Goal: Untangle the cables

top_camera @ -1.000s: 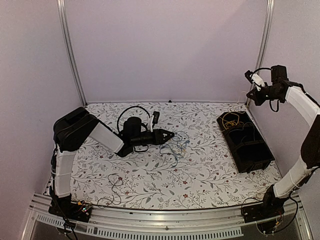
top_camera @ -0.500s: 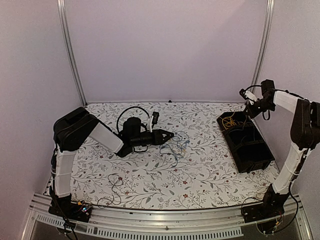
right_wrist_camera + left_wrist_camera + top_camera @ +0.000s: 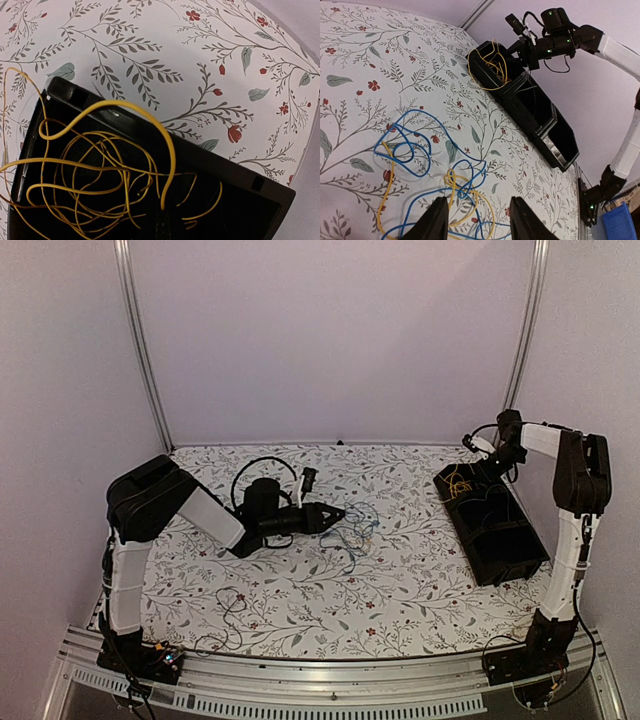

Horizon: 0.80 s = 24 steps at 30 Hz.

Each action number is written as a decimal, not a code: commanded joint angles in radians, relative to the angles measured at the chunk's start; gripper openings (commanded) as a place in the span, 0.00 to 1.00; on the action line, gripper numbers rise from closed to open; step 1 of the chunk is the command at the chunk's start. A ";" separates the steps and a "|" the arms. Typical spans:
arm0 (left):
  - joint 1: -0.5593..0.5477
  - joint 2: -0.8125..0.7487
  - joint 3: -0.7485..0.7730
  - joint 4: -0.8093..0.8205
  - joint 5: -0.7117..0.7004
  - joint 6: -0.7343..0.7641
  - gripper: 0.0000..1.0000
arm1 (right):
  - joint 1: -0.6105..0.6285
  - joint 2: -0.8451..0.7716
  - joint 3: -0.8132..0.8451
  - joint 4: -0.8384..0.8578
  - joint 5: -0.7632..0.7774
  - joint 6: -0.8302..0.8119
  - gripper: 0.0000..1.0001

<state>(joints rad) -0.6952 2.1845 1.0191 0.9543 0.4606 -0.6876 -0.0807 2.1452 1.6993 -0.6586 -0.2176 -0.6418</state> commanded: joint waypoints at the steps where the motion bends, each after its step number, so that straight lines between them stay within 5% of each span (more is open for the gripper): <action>1: 0.015 -0.028 -0.026 0.043 0.010 0.003 0.45 | 0.015 0.027 0.060 -0.070 0.043 0.024 0.00; 3: 0.016 -0.032 -0.032 0.051 0.018 -0.002 0.45 | 0.018 0.024 0.080 -0.110 0.051 0.029 0.02; 8: 0.014 -0.053 -0.050 0.050 0.038 -0.002 0.45 | 0.018 -0.085 0.081 -0.183 0.092 0.049 0.28; 13: 0.016 -0.076 -0.060 0.035 0.046 0.014 0.45 | 0.029 -0.208 0.081 -0.246 0.101 0.069 0.43; 19: 0.017 -0.097 -0.070 0.035 0.038 0.016 0.45 | 0.173 -0.243 0.048 -0.259 0.166 0.060 0.51; 24: 0.017 -0.127 -0.087 0.032 0.024 0.016 0.45 | 0.272 -0.173 0.079 -0.236 0.115 0.045 0.47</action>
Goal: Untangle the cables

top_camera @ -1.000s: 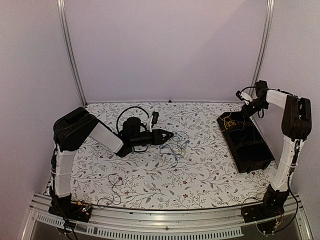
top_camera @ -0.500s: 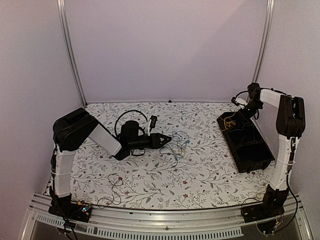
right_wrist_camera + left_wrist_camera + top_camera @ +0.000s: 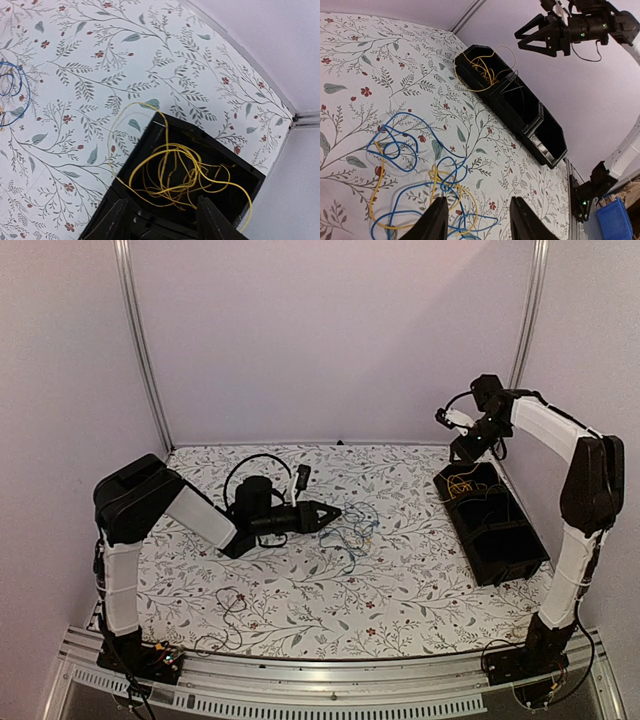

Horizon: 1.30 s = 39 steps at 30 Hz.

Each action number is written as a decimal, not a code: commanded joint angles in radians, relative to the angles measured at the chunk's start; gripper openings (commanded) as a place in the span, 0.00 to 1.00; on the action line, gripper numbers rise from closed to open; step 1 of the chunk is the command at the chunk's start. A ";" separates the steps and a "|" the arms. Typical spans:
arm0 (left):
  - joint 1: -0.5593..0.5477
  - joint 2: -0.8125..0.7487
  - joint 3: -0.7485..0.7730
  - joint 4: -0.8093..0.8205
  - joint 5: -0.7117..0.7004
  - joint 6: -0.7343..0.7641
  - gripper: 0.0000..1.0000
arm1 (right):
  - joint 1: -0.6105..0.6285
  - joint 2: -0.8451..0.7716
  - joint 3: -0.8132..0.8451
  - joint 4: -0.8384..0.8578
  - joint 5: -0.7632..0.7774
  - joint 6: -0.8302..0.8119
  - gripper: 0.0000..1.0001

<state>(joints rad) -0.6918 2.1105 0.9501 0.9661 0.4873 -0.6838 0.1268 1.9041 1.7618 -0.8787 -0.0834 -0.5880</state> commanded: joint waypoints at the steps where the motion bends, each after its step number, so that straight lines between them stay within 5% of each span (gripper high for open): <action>1: 0.013 -0.059 -0.020 0.016 -0.003 0.014 0.45 | 0.081 0.087 0.028 -0.018 -0.028 -0.011 0.45; 5: 0.014 -0.084 -0.033 -0.003 -0.013 0.026 0.45 | 0.153 0.189 0.051 -0.029 0.000 -0.032 0.41; 17: 0.014 -0.109 -0.063 -0.006 -0.026 0.031 0.46 | 0.201 0.323 0.042 -0.011 0.205 -0.041 0.50; 22: 0.014 -0.104 -0.057 -0.010 -0.026 0.029 0.46 | 0.200 0.328 0.036 -0.005 0.224 -0.033 0.29; 32: 0.014 -0.081 -0.057 0.014 -0.021 0.002 0.45 | 0.200 0.288 0.018 -0.024 0.184 -0.033 0.04; 36: 0.013 -0.081 -0.066 0.019 -0.025 -0.003 0.46 | 0.201 0.286 0.004 -0.026 0.177 -0.026 0.05; 39: 0.014 -0.083 -0.074 0.023 -0.027 -0.006 0.46 | 0.201 0.282 -0.009 -0.019 0.184 -0.020 0.24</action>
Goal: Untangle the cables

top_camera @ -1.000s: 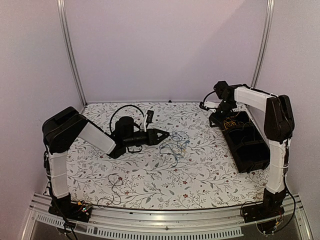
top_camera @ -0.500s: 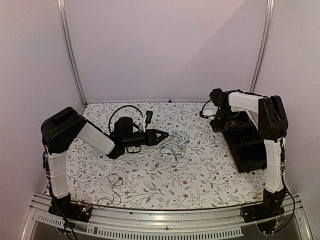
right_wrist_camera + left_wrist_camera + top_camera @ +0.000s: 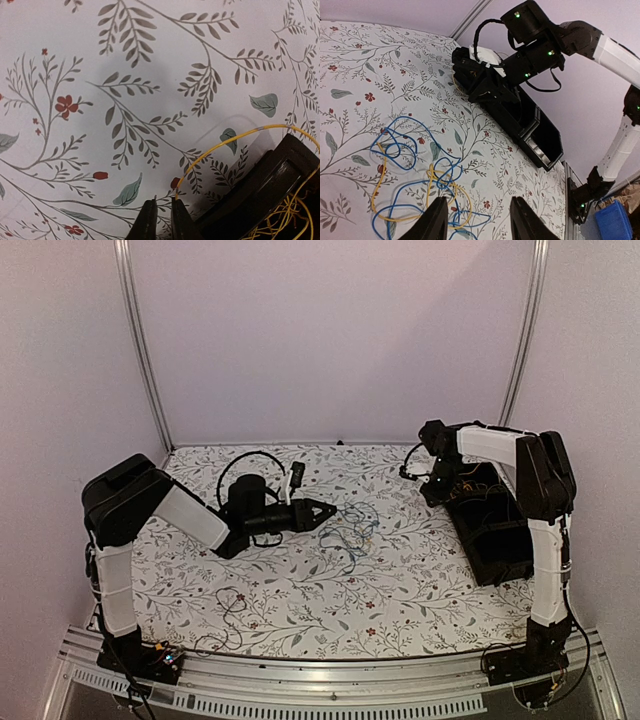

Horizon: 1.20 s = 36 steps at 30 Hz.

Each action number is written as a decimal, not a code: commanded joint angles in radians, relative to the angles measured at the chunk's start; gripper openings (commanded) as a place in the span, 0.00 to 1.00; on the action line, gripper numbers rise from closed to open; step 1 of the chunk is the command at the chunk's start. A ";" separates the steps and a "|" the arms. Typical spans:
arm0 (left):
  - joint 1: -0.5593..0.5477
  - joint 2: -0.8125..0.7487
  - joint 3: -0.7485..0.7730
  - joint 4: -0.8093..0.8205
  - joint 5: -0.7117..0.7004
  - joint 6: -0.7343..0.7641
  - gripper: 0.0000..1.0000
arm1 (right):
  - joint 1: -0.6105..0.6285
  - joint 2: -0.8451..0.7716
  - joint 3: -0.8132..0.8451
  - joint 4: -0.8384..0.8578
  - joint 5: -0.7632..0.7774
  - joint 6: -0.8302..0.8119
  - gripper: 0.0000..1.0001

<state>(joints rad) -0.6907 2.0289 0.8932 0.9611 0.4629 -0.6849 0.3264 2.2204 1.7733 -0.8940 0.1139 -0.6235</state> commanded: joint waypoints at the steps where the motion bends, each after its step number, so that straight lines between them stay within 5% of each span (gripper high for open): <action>1: 0.013 0.000 -0.019 0.030 -0.002 -0.006 0.46 | 0.001 -0.036 -0.027 0.003 -0.009 0.017 0.29; 6: 0.012 0.002 -0.026 0.041 -0.004 -0.014 0.46 | 0.001 -0.030 -0.036 0.016 0.003 0.018 0.31; 12: 0.013 0.006 -0.031 0.050 -0.005 -0.025 0.46 | 0.001 -0.026 -0.033 0.052 0.065 0.010 0.18; 23: 0.013 0.034 -0.026 0.087 0.000 -0.057 0.46 | 0.002 -0.056 -0.079 0.096 0.133 -0.021 0.27; 29: 0.012 0.044 -0.037 0.105 0.005 -0.075 0.46 | 0.009 -0.060 -0.109 0.140 0.187 -0.033 0.02; 36: 0.012 0.049 -0.037 0.104 0.007 -0.077 0.46 | 0.023 -0.153 -0.125 0.193 0.258 -0.067 0.00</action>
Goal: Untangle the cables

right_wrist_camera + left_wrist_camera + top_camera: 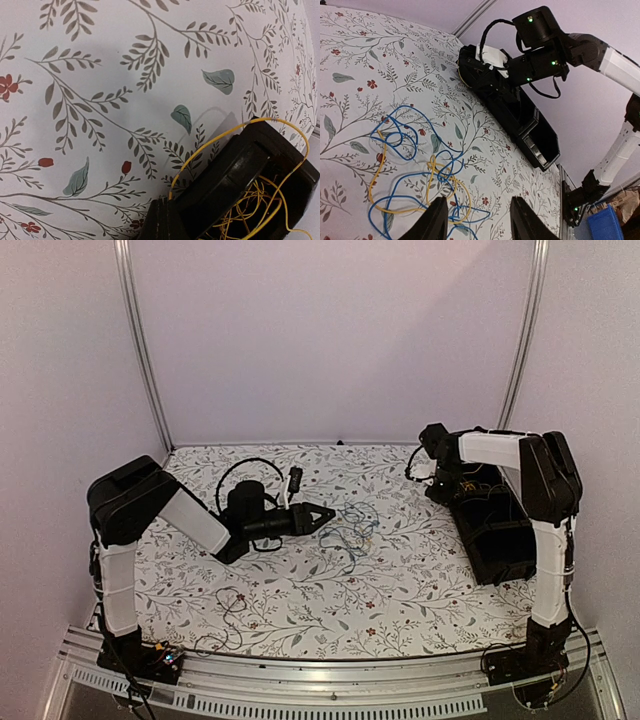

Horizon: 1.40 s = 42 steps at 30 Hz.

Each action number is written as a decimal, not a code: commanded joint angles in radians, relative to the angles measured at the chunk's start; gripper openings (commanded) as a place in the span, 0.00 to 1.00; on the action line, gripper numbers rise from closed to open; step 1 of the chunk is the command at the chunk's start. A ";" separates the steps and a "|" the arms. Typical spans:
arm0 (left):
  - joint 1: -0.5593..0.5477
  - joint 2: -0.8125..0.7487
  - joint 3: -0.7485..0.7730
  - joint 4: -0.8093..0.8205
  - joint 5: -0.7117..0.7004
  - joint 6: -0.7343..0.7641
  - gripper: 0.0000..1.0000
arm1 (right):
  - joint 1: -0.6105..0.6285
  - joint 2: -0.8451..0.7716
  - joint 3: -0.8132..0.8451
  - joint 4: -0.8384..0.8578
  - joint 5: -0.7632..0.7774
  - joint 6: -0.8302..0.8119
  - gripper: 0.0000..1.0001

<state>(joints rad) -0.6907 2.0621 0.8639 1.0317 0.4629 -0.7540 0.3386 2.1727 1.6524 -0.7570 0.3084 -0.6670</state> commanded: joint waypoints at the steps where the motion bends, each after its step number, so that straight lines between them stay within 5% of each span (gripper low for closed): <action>1: 0.013 0.018 -0.004 0.035 0.008 -0.011 0.46 | 0.011 -0.124 -0.008 0.061 0.073 -0.034 0.00; 26: 0.018 -0.039 -0.005 -0.012 0.002 0.014 0.46 | -0.136 -0.084 -0.013 -0.012 0.004 -0.026 0.00; 30: 0.019 -0.122 0.021 -0.207 -0.060 0.132 0.47 | -0.133 -0.146 0.016 -0.058 -0.020 0.011 0.28; 34: 0.017 -0.156 0.105 -0.521 -0.179 0.232 0.48 | -0.109 -0.255 -0.001 -0.072 -0.046 0.033 0.45; 39: -0.002 -0.153 0.199 -0.750 -0.236 0.349 0.47 | -0.044 -0.359 -0.056 -0.026 -0.093 0.036 0.53; 42: -0.028 -0.110 0.299 -0.876 -0.239 0.422 0.48 | -0.030 -0.382 -0.061 0.004 -0.272 0.058 0.53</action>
<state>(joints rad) -0.6941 1.9224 1.0554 0.4126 0.2703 -0.4740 0.2829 1.8332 1.6157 -0.7971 0.2325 -0.6434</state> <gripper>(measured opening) 0.471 0.529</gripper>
